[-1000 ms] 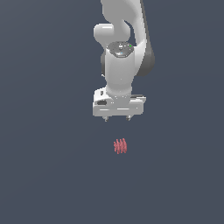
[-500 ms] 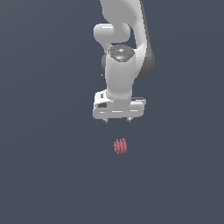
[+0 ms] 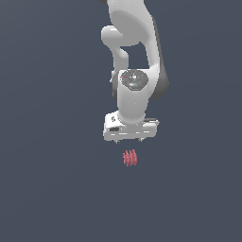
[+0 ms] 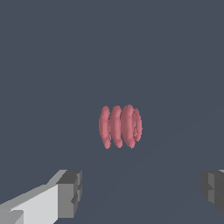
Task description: Pick up the object and move it to a goal position.
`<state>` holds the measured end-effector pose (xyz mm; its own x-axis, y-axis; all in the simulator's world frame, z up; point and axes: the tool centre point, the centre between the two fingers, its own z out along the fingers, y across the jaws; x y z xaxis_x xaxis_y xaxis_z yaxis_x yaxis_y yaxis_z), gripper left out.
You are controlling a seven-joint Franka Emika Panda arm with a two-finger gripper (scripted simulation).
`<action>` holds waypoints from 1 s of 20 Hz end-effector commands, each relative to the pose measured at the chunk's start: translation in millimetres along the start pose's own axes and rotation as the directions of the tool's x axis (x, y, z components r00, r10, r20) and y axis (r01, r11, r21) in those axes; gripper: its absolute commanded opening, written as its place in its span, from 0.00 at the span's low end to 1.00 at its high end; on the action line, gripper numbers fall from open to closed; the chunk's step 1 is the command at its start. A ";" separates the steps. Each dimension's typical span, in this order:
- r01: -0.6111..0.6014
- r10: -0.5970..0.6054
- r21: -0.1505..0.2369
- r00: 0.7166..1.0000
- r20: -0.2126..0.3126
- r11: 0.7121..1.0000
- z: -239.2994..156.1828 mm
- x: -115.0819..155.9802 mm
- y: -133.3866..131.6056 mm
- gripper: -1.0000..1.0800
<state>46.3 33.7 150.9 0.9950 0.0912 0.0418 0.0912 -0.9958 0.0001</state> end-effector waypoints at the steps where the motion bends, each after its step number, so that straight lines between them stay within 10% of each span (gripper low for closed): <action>1: 0.011 -0.011 0.000 1.000 0.011 1.000 15.5 7.7 -2.2 0.96; 20: 0.041 -0.041 0.002 0.998 0.042 0.999 64.8 25.4 -8.5 0.96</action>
<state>73.7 44.7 89.4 0.9912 0.1321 0.0005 0.1321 -0.9912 0.0000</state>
